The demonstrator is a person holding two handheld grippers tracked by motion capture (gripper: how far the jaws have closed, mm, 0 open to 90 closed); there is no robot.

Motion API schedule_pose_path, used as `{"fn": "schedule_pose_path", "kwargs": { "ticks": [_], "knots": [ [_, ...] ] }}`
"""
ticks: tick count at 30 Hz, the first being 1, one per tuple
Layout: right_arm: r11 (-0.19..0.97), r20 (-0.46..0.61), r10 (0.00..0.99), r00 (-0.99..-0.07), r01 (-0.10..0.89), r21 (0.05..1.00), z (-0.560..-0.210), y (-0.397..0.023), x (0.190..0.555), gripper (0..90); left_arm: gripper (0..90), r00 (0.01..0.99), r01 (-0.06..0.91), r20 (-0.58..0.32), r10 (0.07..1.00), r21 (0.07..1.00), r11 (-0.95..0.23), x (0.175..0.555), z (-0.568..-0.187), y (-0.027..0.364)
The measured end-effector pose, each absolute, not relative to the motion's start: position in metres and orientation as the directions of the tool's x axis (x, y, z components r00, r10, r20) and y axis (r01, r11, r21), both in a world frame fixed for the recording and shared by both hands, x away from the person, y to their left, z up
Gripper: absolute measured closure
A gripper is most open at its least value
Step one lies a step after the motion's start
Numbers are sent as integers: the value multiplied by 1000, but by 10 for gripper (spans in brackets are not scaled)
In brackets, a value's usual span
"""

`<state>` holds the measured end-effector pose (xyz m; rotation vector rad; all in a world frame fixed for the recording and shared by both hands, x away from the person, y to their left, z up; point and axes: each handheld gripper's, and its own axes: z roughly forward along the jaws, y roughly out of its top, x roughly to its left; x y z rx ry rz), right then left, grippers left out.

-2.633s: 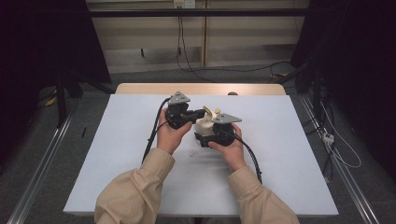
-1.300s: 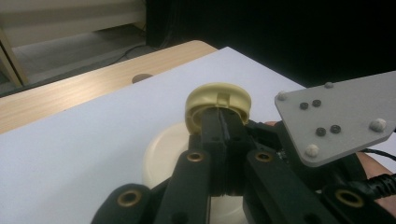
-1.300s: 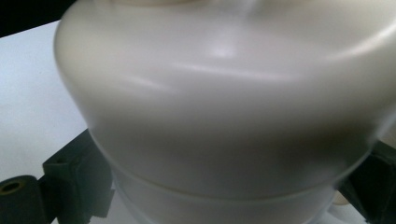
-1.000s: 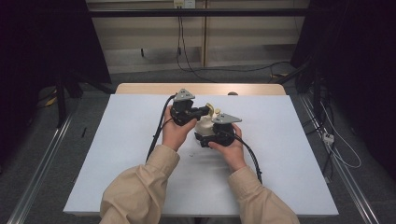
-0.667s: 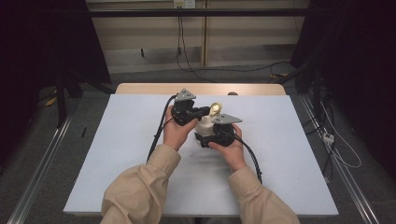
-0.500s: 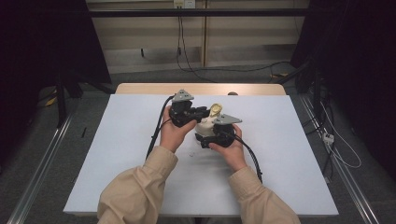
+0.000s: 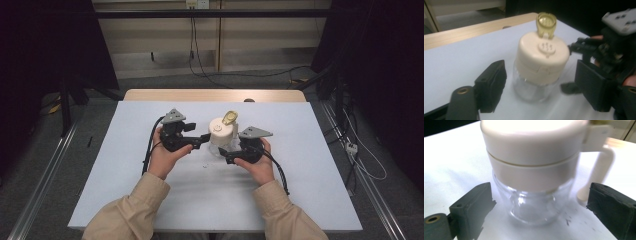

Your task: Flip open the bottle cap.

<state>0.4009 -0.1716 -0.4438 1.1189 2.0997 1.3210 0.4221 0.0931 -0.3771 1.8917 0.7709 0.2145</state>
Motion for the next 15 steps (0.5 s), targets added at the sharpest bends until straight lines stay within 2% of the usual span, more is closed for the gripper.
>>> {"fn": "schedule_pose_path", "kwargs": {
  "ticks": [8,15],
  "knots": [
    [217,67,797,-600,388,896,-438,-187,376,64,133,774,421,-169,610,857,-296,402,-400,126],
    [233,46,789,-613,368,900,-437,-200,351,66,121,746,450,-184,640,847,-281,385,-420,170]
  ]
}}
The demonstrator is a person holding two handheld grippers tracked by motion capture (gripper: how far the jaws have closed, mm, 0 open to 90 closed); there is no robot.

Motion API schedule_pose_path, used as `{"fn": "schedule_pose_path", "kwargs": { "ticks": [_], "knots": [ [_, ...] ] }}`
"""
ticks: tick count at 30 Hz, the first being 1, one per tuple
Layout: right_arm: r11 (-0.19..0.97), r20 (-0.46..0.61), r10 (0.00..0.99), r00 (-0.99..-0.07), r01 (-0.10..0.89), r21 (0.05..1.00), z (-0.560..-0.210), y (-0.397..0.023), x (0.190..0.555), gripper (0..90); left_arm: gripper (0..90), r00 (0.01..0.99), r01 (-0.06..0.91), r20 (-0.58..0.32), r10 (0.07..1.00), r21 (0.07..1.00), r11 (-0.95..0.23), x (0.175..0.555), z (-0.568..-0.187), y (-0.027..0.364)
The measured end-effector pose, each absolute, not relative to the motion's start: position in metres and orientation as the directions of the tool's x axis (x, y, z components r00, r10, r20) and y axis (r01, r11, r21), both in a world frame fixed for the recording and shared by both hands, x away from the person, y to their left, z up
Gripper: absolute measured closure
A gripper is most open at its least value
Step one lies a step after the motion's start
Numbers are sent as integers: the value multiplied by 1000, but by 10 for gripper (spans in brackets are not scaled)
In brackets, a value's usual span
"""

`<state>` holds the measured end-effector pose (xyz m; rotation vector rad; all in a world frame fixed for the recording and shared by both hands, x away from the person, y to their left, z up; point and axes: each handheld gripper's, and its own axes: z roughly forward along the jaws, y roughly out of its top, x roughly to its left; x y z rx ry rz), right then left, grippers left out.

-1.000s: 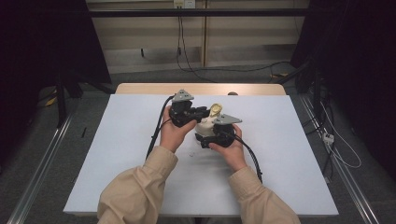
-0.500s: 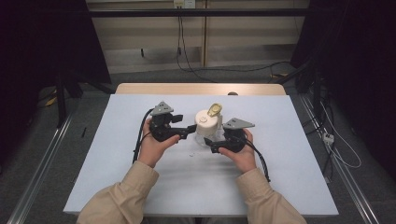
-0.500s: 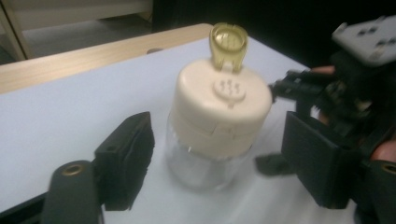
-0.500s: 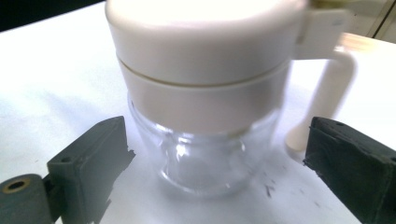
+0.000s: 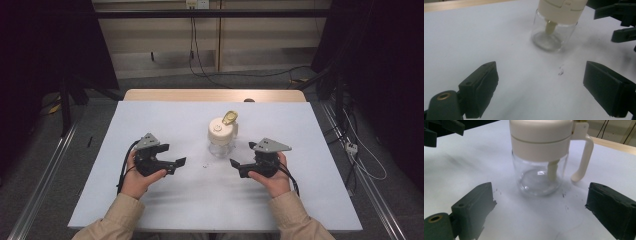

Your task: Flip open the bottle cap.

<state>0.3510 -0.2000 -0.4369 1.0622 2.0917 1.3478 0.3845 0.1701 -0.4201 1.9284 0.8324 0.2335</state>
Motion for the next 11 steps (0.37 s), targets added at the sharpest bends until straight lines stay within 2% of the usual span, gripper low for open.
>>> {"fn": "schedule_pose_path", "kwargs": {
  "ticks": [11],
  "knots": [
    [244,37,791,-611,369,897,-445,-224,319,68,103,715,451,-171,677,854,-260,367,-431,211]
  ]
}}
